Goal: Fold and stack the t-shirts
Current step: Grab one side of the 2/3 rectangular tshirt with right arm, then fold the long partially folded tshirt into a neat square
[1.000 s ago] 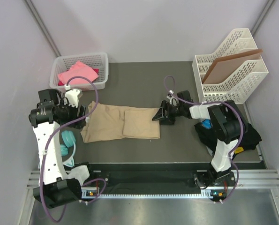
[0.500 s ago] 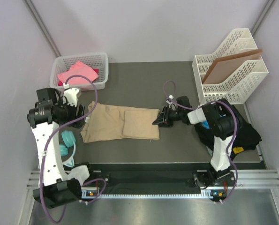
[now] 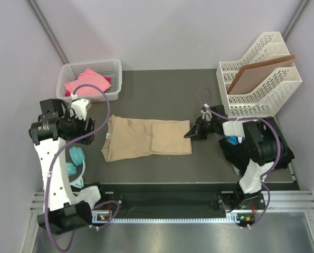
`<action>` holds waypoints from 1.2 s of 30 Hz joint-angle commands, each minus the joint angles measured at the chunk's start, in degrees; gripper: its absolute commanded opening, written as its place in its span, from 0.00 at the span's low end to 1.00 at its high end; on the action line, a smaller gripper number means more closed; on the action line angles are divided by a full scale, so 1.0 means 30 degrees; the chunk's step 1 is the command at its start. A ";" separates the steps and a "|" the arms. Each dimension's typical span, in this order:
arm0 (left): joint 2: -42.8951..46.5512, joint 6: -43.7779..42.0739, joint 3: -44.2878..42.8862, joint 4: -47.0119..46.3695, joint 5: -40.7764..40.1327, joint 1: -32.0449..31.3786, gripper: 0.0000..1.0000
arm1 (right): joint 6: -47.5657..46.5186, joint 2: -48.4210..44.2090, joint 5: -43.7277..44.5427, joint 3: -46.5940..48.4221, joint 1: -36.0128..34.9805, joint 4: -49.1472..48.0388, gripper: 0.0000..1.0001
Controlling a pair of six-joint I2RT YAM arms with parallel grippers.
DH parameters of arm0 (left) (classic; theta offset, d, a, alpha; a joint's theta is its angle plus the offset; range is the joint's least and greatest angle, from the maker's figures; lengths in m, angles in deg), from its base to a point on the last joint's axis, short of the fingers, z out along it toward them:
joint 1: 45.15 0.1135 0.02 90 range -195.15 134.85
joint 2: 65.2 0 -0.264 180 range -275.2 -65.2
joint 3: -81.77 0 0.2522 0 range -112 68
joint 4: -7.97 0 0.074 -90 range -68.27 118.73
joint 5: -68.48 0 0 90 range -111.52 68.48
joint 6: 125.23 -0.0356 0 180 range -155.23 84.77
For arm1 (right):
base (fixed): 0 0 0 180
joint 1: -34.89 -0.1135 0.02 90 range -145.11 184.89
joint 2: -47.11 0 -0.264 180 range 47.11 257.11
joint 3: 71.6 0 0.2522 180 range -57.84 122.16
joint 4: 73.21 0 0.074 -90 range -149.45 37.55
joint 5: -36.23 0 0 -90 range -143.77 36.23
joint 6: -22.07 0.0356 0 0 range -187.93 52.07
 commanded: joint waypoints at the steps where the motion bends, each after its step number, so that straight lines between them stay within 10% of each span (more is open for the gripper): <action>1: 0.0205 -0.0128 -0.0942 0.0426 0.0629 0.0121 0.72 | -0.2067 -0.2406 0.1715 0.0715 0.2117 0.4222 0.00; 21: 0.0293 -0.1035 -0.1617 0.1569 0.1128 0.0092 0.72 | -0.5264 -0.4902 0.6643 0.6925 0.6954 1.4392 0.00; 36: 0.0673 -0.1358 -0.1587 0.1745 0.0835 0.0092 0.72 | -0.3682 -0.3267 1.0385 1.2432 -0.1538 1.6589 0.00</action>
